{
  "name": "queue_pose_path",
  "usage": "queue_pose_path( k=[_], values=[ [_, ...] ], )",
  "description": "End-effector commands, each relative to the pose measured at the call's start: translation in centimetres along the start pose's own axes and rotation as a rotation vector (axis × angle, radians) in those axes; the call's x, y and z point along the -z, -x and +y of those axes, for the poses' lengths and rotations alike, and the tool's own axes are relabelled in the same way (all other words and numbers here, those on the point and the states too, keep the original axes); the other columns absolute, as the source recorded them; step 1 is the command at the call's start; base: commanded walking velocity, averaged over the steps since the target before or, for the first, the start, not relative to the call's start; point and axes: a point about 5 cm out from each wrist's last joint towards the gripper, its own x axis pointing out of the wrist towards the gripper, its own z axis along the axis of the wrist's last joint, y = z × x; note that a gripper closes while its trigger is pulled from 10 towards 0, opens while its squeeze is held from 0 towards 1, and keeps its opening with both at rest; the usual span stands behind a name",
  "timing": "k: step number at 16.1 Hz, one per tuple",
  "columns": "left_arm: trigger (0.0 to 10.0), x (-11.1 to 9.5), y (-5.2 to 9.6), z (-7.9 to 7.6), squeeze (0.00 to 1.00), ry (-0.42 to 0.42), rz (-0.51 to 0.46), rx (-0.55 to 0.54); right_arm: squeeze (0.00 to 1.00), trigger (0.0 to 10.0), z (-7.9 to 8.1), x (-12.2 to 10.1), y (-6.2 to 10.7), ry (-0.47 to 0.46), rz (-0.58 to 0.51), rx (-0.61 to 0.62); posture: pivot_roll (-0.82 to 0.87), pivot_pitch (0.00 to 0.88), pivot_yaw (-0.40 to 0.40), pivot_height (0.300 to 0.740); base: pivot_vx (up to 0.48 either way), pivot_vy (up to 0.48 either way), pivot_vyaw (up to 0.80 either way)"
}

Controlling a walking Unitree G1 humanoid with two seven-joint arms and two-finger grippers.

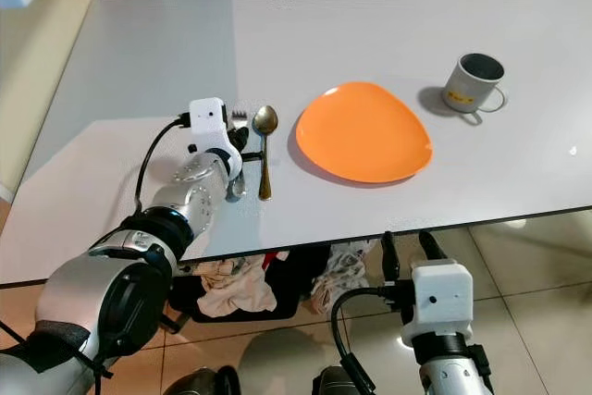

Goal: Setting the table

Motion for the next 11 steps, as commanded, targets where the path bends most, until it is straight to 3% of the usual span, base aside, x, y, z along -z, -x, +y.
queue_pose_path(
  k=[1, 11],
  values=[
    [10.0, -0.7, -0.1, -0.1, 0.0, -0.012, -0.014, -0.005, 0.0, 10.0, 0.0, -0.1, 0.3, 0.004, 0.01, 0.006, -0.32, 0.134, 0.032, 0.74, 0.0, 0.0, 0.0],
    [10.0, -1.1, -0.2, 1.4, 0.0, -0.049, 0.006, -0.058, 0.0, 10.0, 0.0, -0.7, 1.9, 0.011, 0.029, -0.017, -0.34, 0.129, 0.023, 0.74, 0.0, 0.0, 0.0]
  ],
)
